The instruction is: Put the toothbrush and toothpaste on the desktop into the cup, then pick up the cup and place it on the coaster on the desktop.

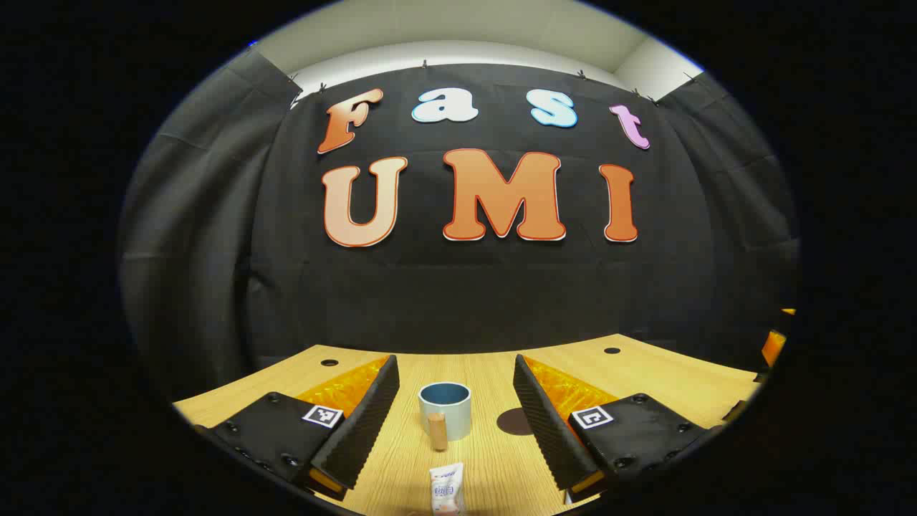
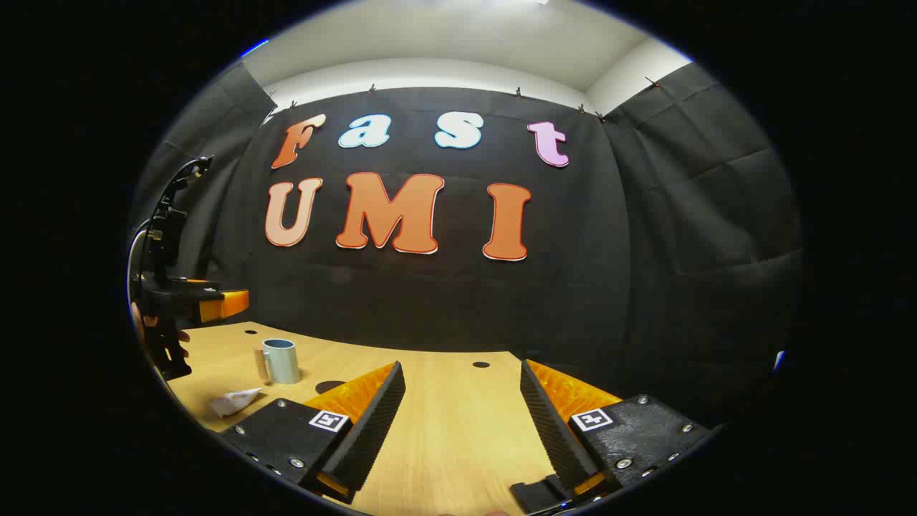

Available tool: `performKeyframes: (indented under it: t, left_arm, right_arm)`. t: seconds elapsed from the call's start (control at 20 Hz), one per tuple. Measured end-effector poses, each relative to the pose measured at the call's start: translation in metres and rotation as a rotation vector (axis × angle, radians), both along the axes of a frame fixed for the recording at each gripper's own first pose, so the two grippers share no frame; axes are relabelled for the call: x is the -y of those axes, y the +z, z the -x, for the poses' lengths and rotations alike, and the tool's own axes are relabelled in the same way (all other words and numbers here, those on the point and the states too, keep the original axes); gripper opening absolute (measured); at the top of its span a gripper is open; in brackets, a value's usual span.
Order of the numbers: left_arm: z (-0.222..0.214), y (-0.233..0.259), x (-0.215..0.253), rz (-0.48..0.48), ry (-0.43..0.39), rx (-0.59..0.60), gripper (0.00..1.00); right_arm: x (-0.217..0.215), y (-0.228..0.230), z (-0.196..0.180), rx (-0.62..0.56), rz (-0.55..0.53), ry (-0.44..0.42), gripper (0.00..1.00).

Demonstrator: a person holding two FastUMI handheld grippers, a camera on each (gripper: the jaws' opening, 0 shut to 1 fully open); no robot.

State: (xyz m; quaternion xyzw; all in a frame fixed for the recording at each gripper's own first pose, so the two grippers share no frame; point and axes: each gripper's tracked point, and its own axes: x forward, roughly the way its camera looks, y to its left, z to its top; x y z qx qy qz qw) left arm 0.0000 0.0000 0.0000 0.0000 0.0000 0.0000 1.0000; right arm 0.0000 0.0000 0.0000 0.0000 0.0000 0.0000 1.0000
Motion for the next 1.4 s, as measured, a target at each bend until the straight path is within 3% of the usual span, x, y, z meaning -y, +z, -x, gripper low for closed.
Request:
performKeyframes:
  t: [0.35, 0.7, 0.85, 1.15, 1.4]
  left_arm:
    - [0.019, -0.01, -0.034, 0.002, 0.096, 0.01, 0.99]
    - [0.019, -0.009, -0.069, 0.006, 0.113, 0.028, 0.99]
    - [0.012, -0.015, -0.073, 0.014, 0.08, 0.017, 0.99]
    - [0.008, -0.033, -0.057, 0.03, -0.031, -0.115, 0.99]
    - [0.002, -0.054, -0.046, -0.028, -0.085, -0.311, 1.0]
  right_arm:
    - [-0.058, -0.012, -0.001, -0.013, -0.058, 0.099, 0.98]
    - [-0.132, -0.002, -0.008, 0.021, -0.093, 0.225, 0.97]
    - [-0.143, -0.004, -0.015, 0.014, -0.092, 0.24, 0.97]
    - [-0.097, -0.029, -0.044, -0.109, -0.064, 0.183, 0.97]
    - [-0.113, -0.05, -0.048, -0.263, -0.126, 0.317, 0.96]
